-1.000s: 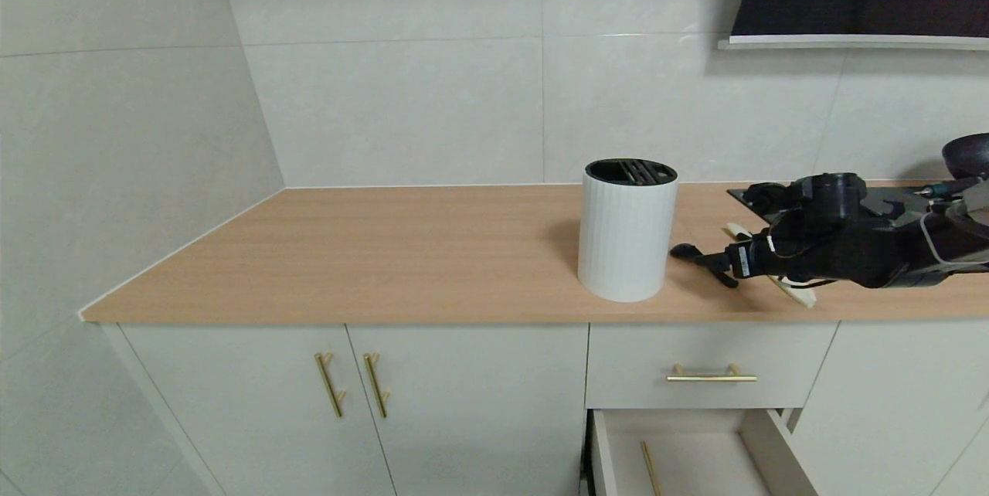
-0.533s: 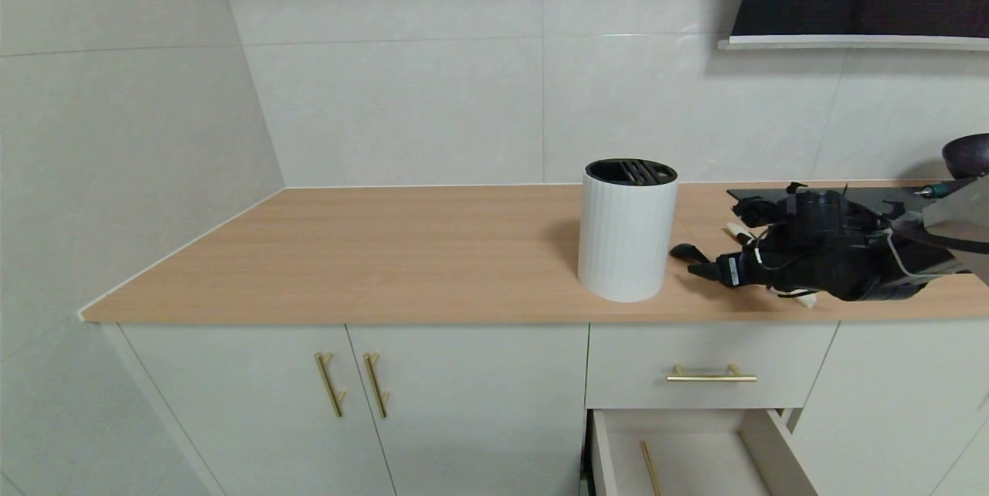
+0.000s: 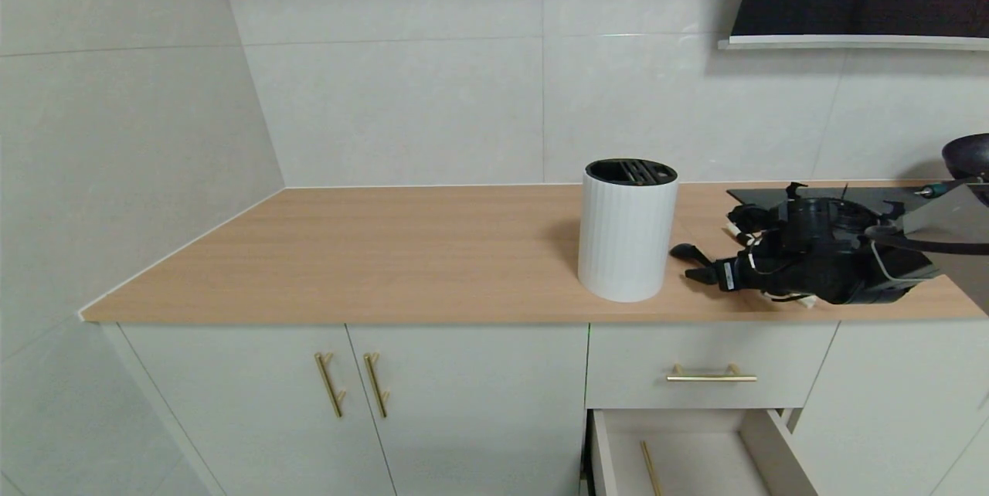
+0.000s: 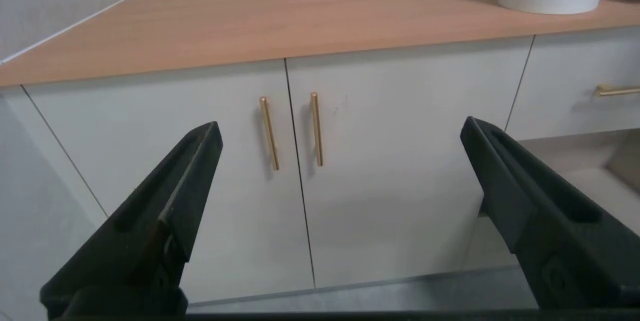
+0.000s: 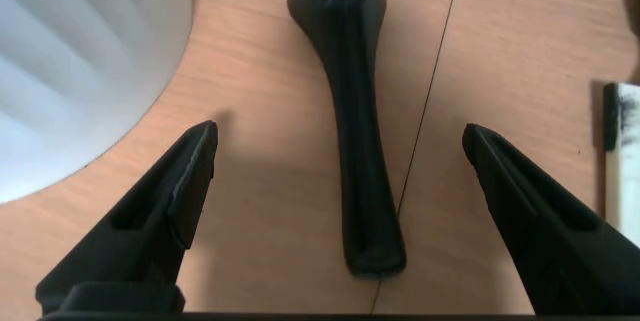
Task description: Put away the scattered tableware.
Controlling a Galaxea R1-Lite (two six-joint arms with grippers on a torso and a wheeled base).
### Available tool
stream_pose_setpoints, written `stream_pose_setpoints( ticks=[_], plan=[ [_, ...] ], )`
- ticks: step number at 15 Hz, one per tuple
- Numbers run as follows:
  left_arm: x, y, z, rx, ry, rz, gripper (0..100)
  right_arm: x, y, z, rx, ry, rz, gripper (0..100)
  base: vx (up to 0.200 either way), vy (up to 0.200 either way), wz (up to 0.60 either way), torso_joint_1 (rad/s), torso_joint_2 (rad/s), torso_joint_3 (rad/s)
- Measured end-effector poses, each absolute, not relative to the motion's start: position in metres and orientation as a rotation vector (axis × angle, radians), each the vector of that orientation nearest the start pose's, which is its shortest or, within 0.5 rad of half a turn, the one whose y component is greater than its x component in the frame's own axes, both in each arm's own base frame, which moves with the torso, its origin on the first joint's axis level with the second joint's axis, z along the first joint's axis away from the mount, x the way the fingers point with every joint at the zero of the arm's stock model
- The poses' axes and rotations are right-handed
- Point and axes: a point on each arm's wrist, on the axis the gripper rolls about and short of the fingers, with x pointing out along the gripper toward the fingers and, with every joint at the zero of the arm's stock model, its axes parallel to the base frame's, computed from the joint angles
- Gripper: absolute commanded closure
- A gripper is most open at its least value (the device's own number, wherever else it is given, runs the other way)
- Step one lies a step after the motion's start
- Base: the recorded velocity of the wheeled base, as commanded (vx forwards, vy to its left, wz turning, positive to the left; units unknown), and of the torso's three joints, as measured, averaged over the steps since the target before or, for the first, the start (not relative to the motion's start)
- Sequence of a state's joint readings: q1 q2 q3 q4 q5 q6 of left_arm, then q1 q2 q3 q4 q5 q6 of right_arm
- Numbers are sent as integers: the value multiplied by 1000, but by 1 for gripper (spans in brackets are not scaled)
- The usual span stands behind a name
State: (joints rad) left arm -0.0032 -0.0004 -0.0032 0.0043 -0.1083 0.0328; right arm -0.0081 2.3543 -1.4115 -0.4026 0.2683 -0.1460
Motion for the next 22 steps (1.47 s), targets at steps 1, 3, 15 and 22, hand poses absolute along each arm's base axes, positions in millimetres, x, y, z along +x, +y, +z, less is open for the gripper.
stream_pose_setpoints(
  ticks=[1, 3, 15, 22],
  plan=[
    [-23, -2, 76, 33, -1, -111, 0, 464, 1, 62, -66, 516, 290, 0, 0, 0, 0, 0, 0, 0],
    [-23, -2, 76, 33, -1, -112, 0, 466, 0, 59, -65, 520, 289, 0, 0, 0, 0, 0, 0, 0],
    [-23, -2, 76, 33, -2, -112, 0, 467, 6, 55, -52, 543, 223, 100, 0, 0, 0, 0, 0, 0],
    [-23, -2, 76, 32, -1, -111, 0, 415, 47, 102, 54, 626, 9, 100, 0, 0, 0, 0, 0, 0]
  ],
)
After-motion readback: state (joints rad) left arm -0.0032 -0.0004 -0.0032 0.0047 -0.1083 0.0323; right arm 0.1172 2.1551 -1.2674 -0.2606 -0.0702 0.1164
